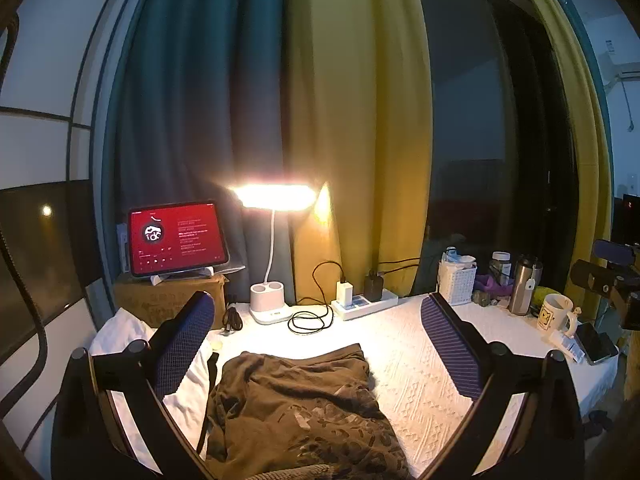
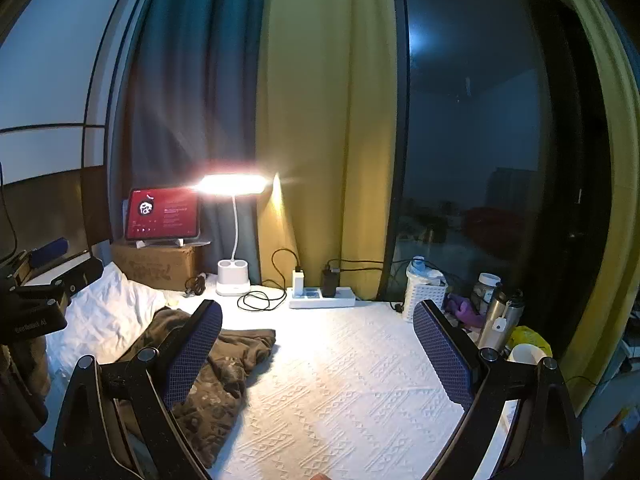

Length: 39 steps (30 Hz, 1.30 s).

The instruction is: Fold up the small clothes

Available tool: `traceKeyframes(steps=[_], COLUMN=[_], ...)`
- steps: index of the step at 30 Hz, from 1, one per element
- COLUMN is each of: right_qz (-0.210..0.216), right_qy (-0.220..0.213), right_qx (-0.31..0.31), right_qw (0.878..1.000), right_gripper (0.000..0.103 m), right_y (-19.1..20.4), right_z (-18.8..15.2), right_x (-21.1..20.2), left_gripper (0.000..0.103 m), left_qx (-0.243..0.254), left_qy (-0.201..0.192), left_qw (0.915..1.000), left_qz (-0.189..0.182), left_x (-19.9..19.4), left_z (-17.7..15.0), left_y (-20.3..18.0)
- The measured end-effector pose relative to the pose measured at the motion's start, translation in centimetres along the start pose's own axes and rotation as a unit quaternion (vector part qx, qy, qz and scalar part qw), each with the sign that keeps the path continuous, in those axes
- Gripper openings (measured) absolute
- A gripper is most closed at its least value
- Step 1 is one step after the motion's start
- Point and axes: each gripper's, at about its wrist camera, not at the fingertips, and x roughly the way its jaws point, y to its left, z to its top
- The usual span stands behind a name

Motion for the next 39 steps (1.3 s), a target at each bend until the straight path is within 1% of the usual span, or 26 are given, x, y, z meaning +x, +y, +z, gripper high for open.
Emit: traceKeyframes(steps=[4, 10, 22, 39], right_qz=[-0.002, -0.008, -0.015, -0.017], right_qy=[0.006, 0.010, 0.017, 0.023], right_qx=[0.002, 0.010, 0.019, 0.022], right_qw=[1.000, 1.000, 1.000, 0.999], right_gripper=[0.097, 0.097, 0.097, 0.097], right_y=[0.0, -0.5, -1.2, -1.2], right_z=[0.0, -0.4, -0.7, -1.1], right_x=[0.5, 0.7, 1.1, 1.6], left_gripper=[0.102, 0.102, 0.102, 0.102], left_qx=[0.002, 0.018, 0.021, 0.021], left_qy=[0.001, 0.005, 0.012, 0.012], left_qw=[1.0000, 0.9998, 0.9997, 0.9996], left_qz=[-0.003, -0.004, -0.010, -0.012], left_x=[0.1, 0.5, 0.8, 0.9], left_z=[-0.2, -0.2, -0.2, -0.2], left_y=[0.0, -0.8, -1.8, -1.9])
